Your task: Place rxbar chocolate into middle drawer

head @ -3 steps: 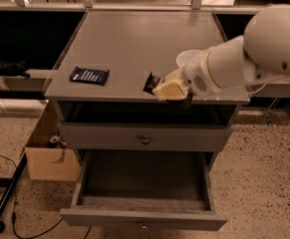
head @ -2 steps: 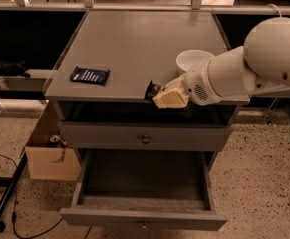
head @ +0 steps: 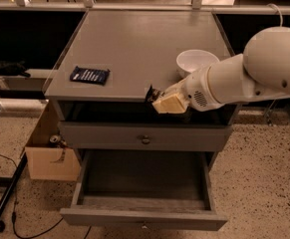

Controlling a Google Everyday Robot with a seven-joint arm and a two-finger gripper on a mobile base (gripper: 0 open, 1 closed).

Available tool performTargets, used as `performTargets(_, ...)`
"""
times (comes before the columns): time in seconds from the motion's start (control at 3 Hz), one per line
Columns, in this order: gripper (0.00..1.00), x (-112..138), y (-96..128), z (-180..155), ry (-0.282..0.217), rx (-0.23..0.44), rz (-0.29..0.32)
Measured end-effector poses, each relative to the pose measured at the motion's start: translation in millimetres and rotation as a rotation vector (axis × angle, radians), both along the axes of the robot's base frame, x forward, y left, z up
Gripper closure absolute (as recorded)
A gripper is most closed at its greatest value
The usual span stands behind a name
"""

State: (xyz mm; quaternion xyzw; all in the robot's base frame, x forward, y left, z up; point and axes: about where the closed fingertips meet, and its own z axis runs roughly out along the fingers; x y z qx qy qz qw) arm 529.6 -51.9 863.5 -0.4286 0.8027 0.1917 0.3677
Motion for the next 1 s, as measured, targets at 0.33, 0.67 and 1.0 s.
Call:
performTargets(0.33, 1.00, -28, -5, -22, 0.020, 0.039, -0.020)
performTargets(0.67, 1.00, -69, -9, -58, 0.077, 0.101, -0.048)
performTargets(1.0, 1.00, -78, -5, -74, 0.106, 0.119, -0.048)
